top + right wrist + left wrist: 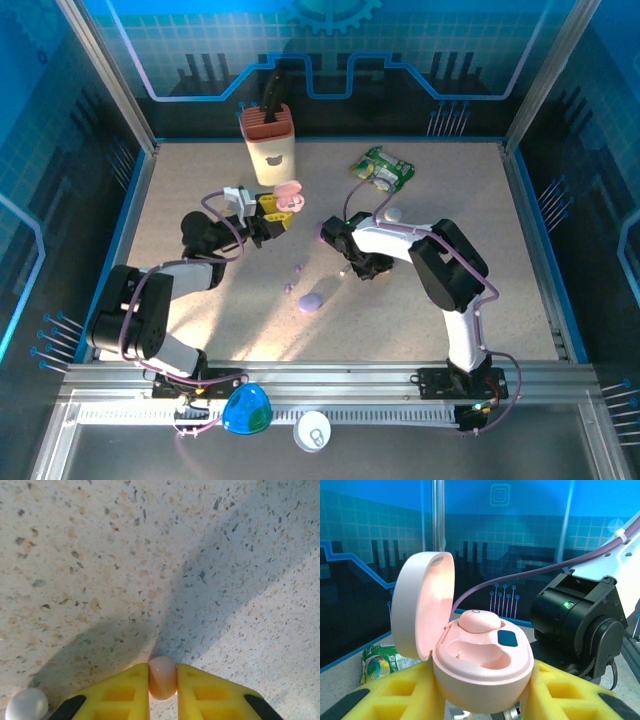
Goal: Insert the wireless bluetooth earbuds into the charging case
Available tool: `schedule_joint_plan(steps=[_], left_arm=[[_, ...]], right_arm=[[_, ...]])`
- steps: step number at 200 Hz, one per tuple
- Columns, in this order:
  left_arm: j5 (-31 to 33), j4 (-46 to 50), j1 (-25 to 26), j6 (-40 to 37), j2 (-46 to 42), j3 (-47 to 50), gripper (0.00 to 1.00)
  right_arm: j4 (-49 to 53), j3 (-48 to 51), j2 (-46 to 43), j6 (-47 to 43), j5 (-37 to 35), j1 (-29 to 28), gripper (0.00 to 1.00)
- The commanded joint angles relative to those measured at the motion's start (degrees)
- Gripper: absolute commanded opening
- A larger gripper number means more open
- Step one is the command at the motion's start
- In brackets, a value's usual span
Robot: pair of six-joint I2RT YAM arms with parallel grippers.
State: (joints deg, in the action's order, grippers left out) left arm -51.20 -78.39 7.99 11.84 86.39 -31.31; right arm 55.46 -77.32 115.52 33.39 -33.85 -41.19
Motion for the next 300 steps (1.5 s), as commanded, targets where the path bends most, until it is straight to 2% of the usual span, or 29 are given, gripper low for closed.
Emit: schedule_joint_plan(steps=[1, 40, 103, 137, 183, 228, 300], left_arm=[[1.5, -1.9, -0.5, -1.8, -1.7, 1.1, 0.37], [3.4, -2.0, 0.1, -3.4, -1.9, 1.5, 0.38], [7.1, -2.0, 4.0, -5.2, 0.1, 0.1, 0.36], [8.1, -1.9, 6.3, -5.8, 2.0, -1.5, 0.37], [10.1, -1.9, 9.7, -8.3, 3.6, -3.0, 0.36], [12.0, -1.9, 12.6, -10.1, 4.7, -4.3, 0.36], [15.6, -2.0, 14.6, -12.9, 4.3, -4.3, 0.36]], right_arm=[[-0.9, 1.8, -5.9, -0.2, 2.3, 0.1, 0.19], [-7.6, 6.7, -18.4, -1.9, 11.3, 1.9, 0.2], [-17.5, 8.0, -35.9, -2.6, 33.6, 6.4, 0.21], [-22.4, 7.0, -41.2, -2.1, 46.6, 9.2, 0.21], [-30.3, 4.5, -44.2, 0.5, 57.7, 10.4, 0.21], [-31.9, -0.1, -41.5, -1.2, 60.5, 8.6, 0.21], [-27.3, -8.6, -34.6, -5.8, 54.5, 4.6, 0.2]])
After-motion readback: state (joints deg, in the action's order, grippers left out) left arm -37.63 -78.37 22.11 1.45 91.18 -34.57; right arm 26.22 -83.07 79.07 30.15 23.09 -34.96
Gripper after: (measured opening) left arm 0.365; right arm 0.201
